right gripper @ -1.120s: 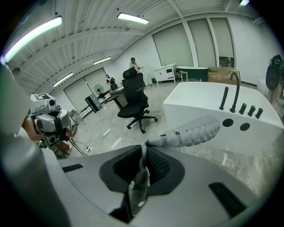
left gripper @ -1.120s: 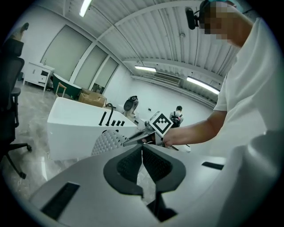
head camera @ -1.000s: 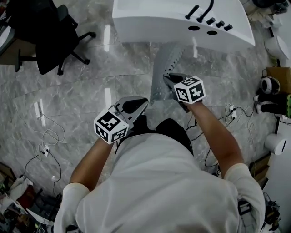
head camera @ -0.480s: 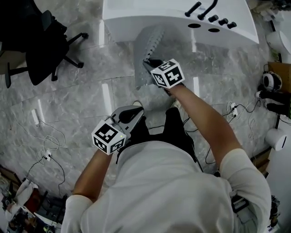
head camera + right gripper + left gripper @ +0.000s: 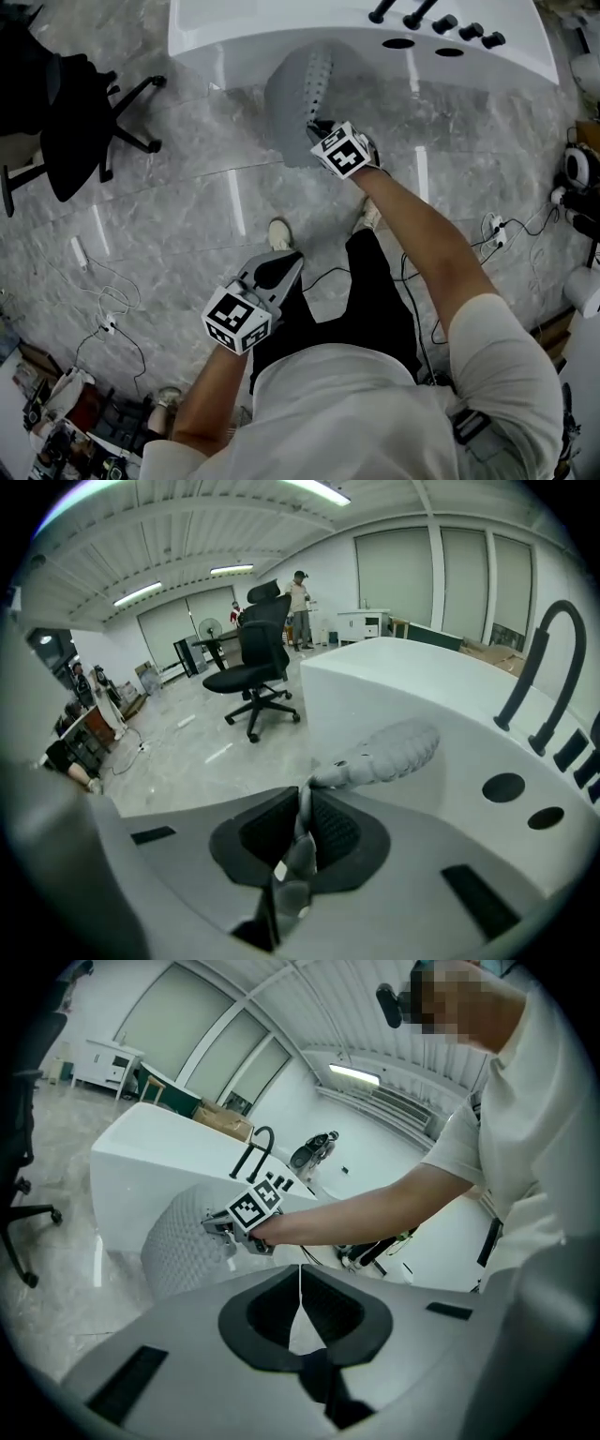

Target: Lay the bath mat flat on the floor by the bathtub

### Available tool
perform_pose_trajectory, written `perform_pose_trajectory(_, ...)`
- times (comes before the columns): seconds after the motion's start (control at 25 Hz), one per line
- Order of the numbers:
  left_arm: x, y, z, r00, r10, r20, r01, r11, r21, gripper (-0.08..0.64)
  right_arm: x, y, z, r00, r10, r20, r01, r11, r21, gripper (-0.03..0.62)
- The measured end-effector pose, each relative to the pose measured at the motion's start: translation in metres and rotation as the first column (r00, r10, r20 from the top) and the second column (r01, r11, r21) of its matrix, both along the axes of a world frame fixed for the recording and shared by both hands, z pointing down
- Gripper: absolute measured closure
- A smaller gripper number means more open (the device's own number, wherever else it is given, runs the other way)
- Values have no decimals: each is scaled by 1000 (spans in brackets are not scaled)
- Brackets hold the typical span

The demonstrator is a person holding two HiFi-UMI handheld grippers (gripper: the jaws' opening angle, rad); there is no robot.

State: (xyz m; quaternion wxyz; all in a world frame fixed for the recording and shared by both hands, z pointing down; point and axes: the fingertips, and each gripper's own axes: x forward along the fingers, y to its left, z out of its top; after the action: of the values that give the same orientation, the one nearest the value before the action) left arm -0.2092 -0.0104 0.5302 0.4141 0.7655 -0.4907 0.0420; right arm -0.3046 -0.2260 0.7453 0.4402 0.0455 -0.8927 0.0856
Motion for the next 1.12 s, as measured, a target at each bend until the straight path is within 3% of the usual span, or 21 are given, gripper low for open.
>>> perform_pose_trajectory(0.24, 79, -57, 36, 989, 125, -77, -127, 992, -19, 538, 96, -77, 85, 991, 55, -125, -46, 996, 77, 552)
perform_pose_trajectory(0.52, 134, -103, 73, 966, 237, -103, -243, 969, -43, 538, 199, -153, 157, 963, 169, -209, -151, 984, 98, 551)
perform_pose_trajectory(0.88, 191, -144, 119, 935, 344, -83, -351, 932, -94, 538, 322, -241, 224, 908, 317, -275, -301, 948, 98, 549)
perform_pose_trajectory(1.12, 225, -194, 143, 929, 365, -56, -369, 924, -99, 538, 391, -289, 263, 877, 371, -306, -359, 928, 98, 545)
